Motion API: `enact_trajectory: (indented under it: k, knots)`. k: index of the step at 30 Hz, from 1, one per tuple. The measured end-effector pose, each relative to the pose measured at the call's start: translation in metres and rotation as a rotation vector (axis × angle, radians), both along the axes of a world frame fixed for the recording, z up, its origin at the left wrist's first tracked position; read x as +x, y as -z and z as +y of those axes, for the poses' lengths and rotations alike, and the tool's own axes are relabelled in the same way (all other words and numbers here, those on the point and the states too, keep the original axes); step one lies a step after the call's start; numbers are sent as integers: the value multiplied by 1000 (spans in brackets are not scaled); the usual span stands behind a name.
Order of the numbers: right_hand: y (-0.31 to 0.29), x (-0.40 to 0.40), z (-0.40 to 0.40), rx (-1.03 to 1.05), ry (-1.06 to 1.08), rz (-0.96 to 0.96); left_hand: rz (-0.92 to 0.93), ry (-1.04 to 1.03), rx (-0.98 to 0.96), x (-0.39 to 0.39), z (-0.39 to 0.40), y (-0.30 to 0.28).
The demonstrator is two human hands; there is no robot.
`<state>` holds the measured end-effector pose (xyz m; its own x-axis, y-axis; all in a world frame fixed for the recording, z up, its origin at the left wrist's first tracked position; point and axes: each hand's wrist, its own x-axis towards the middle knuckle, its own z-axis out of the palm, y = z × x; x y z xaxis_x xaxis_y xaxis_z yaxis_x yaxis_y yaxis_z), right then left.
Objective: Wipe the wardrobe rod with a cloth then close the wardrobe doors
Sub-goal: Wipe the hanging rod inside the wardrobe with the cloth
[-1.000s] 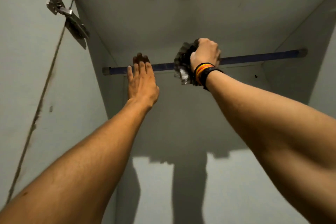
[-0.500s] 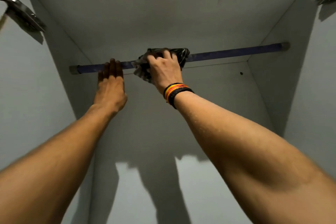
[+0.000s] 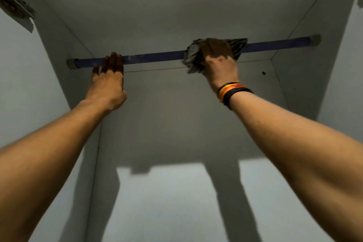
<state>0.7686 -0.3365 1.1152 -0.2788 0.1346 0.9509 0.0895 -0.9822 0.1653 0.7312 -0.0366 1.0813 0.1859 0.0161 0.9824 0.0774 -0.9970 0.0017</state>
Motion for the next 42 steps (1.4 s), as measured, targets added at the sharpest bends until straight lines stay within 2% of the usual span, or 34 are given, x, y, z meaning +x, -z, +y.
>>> enact_trajectory:
  k: [5, 10, 16, 19, 21, 27, 31, 33, 36, 38, 40, 42]
  knots:
    - [9, -5, -84, 111, 46, -42, 16, 2, 0, -3, 0, -1]
    - [15, -16, -151, 258, 90, 6, 27, 20, -6, -6, 0, -1]
    - [11, -23, -170, 387, 83, 136, 62, 20, 7, -13, 3, 0]
    - [11, -26, -151, 503, 137, 219, 82, 34, 14, -18, 4, 2]
    - [14, -30, -129, 496, 185, 259, 87, 48, 15, -21, 2, 3]
    - [13, -44, -19, 103, 68, 194, 95, 77, -2, -25, -1, 4]
    - [6, -48, 79, -28, -48, 188, 96, 97, 31, -31, 6, 4]
    - [3, -47, 119, -48, -40, 203, 34, 153, 33, -34, 8, 4]
    - [1, -45, 163, -72, -43, 243, -232, 293, 75, -39, 10, 4]
    - [0, -43, 176, -80, -56, 240, -332, 384, 155, -42, 6, 4]
    - [-2, -45, 177, -62, -129, 254, -286, 446, 191, -43, -1, 1]
    - [-2, -47, 170, -69, -237, 307, -197, 464, 140, -45, -11, -3]
